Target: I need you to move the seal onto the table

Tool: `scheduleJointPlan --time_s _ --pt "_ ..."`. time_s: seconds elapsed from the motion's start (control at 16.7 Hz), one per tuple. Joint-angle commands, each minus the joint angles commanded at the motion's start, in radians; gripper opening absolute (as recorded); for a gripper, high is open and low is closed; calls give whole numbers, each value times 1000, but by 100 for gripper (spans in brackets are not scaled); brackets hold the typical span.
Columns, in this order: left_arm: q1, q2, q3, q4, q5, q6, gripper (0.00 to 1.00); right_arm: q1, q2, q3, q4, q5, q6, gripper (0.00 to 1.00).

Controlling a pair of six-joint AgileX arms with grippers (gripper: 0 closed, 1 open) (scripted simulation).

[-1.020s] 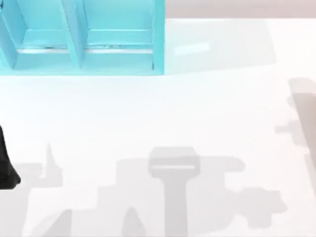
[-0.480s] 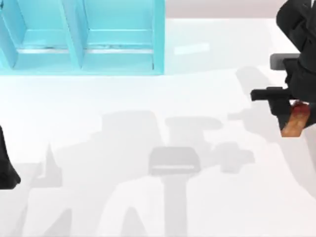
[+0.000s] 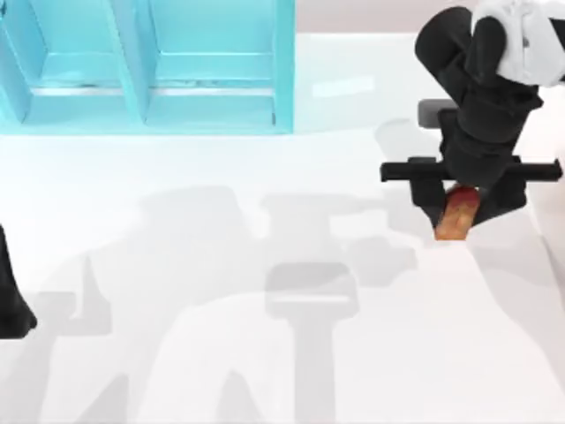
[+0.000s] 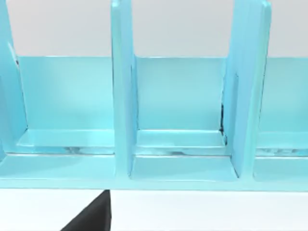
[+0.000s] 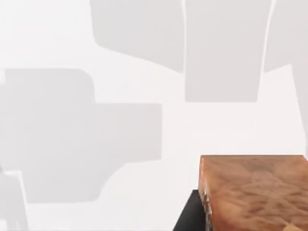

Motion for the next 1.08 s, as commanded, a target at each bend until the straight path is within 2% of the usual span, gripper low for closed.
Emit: scheduleJointPlan --time_s 0.48,0.72,1.08 --pt "0 0 0 0 0 0 100 5 55 -93 151 3 1 0" --pt "0 0 0 0 0 0 100 6 57 -98 159 3 2 0" --pt "0 0 0 0 0 0 100 6 57 -98 159 3 2 45"
